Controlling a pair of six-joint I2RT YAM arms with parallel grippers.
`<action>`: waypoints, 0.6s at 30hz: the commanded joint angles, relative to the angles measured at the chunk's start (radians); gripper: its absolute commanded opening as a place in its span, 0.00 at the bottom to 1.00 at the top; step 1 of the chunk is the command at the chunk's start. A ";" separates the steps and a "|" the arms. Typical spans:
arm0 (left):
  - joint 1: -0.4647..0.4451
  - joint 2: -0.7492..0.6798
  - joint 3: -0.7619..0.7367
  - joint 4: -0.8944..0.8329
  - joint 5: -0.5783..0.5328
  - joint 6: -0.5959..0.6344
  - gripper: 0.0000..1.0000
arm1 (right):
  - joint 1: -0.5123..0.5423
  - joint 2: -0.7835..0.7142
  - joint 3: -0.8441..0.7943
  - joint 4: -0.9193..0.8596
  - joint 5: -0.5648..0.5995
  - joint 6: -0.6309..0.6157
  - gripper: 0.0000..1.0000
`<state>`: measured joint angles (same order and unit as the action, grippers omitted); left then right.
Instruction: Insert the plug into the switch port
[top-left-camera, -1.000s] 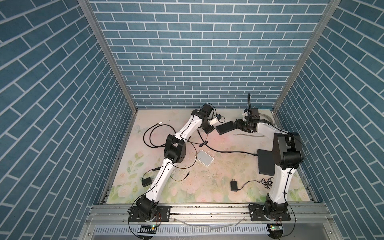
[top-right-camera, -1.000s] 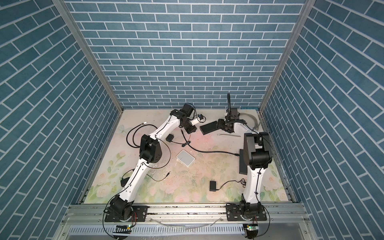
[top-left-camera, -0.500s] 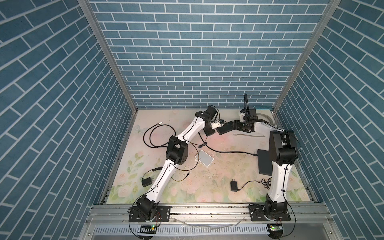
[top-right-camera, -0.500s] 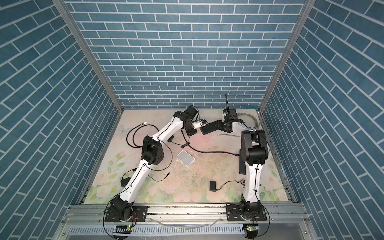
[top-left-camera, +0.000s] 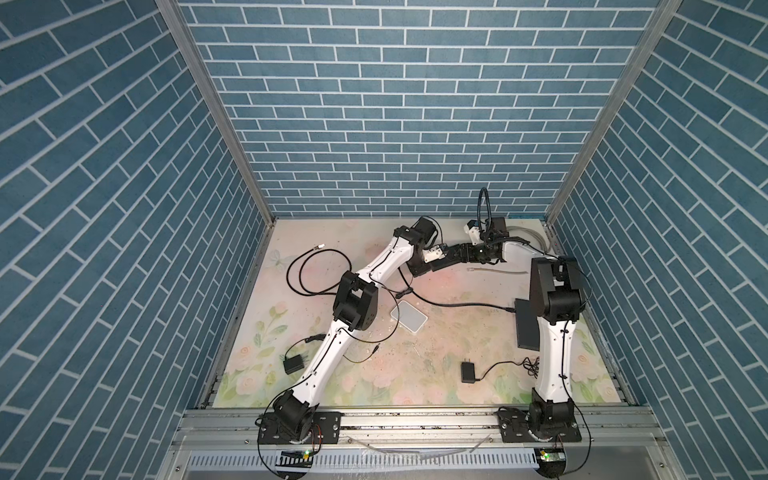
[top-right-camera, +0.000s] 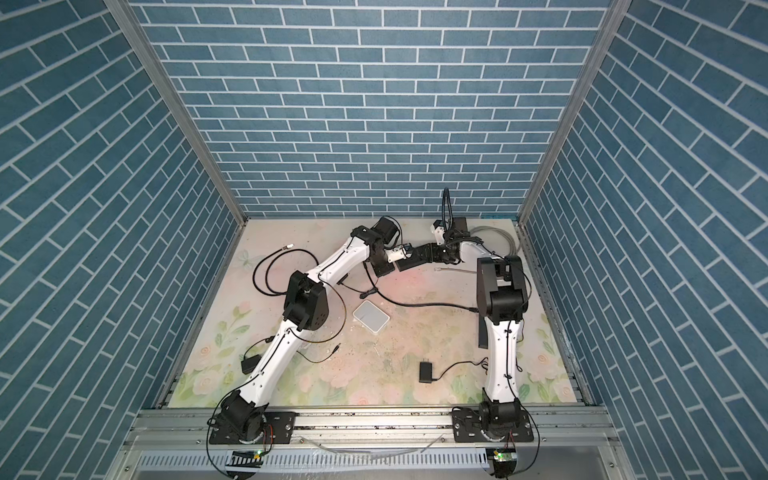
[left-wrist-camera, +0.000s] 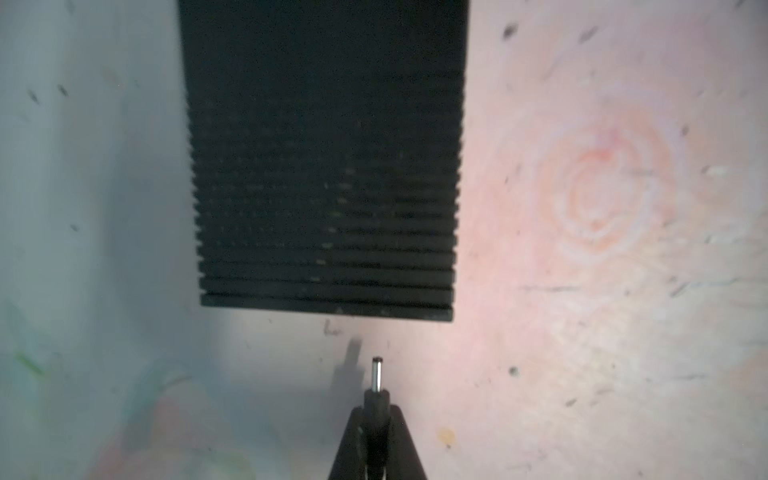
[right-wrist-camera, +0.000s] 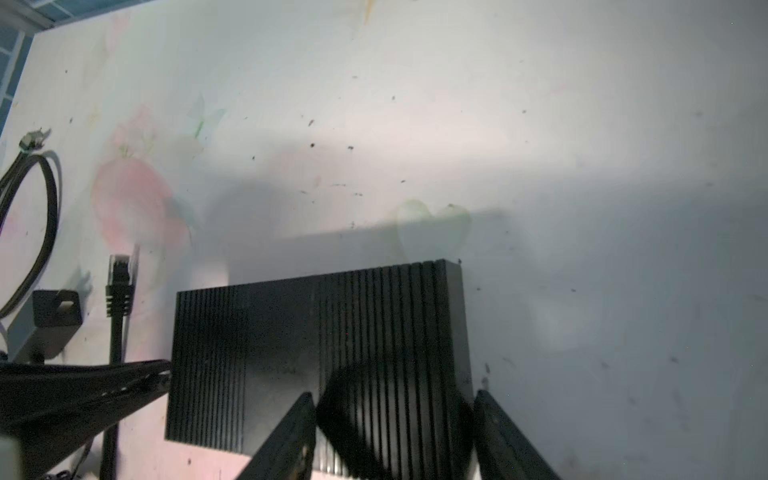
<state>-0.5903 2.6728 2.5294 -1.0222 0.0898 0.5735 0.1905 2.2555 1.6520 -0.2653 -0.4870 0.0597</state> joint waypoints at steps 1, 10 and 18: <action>0.041 -0.116 -0.140 -0.006 0.000 -0.089 0.05 | 0.031 0.004 0.013 -0.122 -0.008 -0.138 0.57; 0.106 -0.264 -0.370 0.125 0.144 -0.053 0.05 | 0.069 -0.055 -0.094 -0.107 -0.013 -0.179 0.53; 0.084 -0.221 -0.350 0.100 0.161 -0.009 0.05 | 0.081 -0.156 -0.192 -0.079 0.007 -0.164 0.52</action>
<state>-0.4934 2.4367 2.2127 -0.9314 0.2295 0.5495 0.2668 2.1372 1.5021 -0.3145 -0.4931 -0.0498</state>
